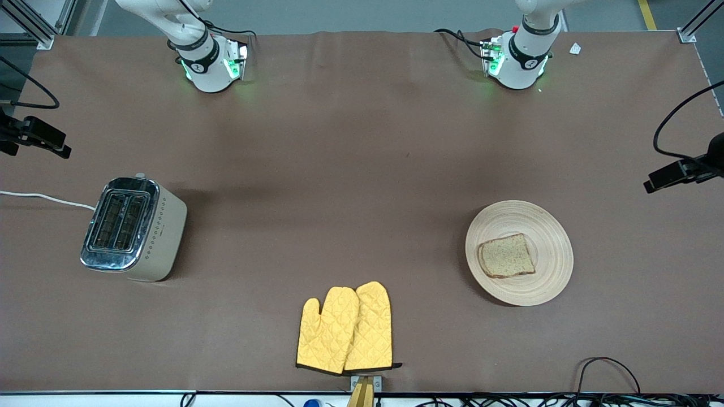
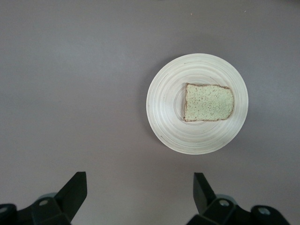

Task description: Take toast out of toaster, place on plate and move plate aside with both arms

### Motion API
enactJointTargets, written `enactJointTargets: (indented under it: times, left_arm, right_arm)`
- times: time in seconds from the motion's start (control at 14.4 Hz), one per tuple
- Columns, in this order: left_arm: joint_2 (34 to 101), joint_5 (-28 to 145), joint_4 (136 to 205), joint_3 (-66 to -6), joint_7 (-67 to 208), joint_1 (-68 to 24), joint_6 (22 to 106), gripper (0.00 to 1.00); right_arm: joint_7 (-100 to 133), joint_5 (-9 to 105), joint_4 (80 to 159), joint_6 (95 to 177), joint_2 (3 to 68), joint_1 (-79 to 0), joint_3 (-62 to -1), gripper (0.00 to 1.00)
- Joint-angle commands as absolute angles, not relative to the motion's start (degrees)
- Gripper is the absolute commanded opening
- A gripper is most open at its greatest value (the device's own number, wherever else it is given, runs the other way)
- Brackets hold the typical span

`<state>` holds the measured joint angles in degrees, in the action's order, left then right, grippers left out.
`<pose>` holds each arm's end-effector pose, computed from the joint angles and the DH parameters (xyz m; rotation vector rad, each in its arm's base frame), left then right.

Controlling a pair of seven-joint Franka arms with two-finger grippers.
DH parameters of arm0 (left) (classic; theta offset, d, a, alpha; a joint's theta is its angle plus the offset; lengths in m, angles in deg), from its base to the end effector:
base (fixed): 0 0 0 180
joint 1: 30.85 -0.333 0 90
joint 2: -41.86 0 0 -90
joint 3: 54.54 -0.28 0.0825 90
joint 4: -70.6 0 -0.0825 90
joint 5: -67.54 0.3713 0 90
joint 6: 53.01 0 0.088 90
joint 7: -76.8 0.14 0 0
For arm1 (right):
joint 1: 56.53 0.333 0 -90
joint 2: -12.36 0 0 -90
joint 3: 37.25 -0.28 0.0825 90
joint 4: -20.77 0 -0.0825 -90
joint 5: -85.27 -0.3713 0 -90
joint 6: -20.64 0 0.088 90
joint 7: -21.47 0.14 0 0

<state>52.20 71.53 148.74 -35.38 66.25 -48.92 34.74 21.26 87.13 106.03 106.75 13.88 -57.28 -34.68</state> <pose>0.5848 0.0146 0.5500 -3.1190 -0.2700 0.0031 0.5412 -0.0358 0.5730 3.1071 -0.0875 -0.0197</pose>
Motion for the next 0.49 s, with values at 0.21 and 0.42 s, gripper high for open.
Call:
enactJointTargets:
  times: [0.21,0.42]
  left_arm:
    - [44.77,72.38,152.85,-39.77,67.39,-38.87,31.38,1.0]
    - [38.88,71.94,159.79,-43.54,67.3,-32.36,31.46,1.0]
  right_arm:
    - [20.68,86.58,106.55,108.8,14.65,-57.15,-34.88,1.0]
    - [20.86,86.67,106.03,108.8,14.56,-56.27,-34.88,1.0]
